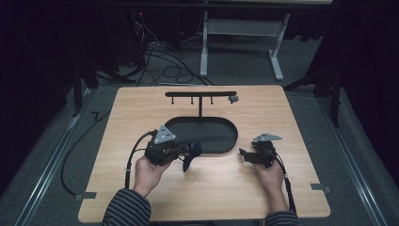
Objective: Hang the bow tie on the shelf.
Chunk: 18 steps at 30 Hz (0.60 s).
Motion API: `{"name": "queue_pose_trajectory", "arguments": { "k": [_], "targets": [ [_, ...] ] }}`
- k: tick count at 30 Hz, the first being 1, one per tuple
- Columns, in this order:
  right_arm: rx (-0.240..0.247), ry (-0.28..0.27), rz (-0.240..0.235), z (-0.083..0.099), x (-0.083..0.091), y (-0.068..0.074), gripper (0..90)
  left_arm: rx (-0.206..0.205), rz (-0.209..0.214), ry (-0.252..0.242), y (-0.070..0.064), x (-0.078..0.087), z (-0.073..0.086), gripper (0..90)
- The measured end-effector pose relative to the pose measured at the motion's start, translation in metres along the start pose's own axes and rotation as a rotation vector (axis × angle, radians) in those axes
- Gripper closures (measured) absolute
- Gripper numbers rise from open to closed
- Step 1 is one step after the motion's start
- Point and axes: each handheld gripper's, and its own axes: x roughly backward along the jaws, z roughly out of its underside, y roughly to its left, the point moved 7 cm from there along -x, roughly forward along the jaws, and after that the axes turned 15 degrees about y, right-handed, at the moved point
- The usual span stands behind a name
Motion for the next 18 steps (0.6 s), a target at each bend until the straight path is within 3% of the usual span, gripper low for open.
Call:
{"name": "queue_pose_trajectory", "arguments": {
  "k": [8,12,18],
  "targets": [
    [-0.002,-0.002,-0.003,0.000,0.000,-0.001,35.0,-0.004,-0.006,-0.009,0.006,-0.002,-0.009,78.6],
    [-0.005,-0.003,-0.008,0.000,0.001,-0.001,35.0,0.027,0.048,-0.042,0.010,0.004,-0.019,78.6],
    [-0.004,-0.003,-0.007,0.000,0.001,-0.001,35.0,0.015,0.022,-0.054,0.016,0.012,-0.025,78.6]
  ]
}}
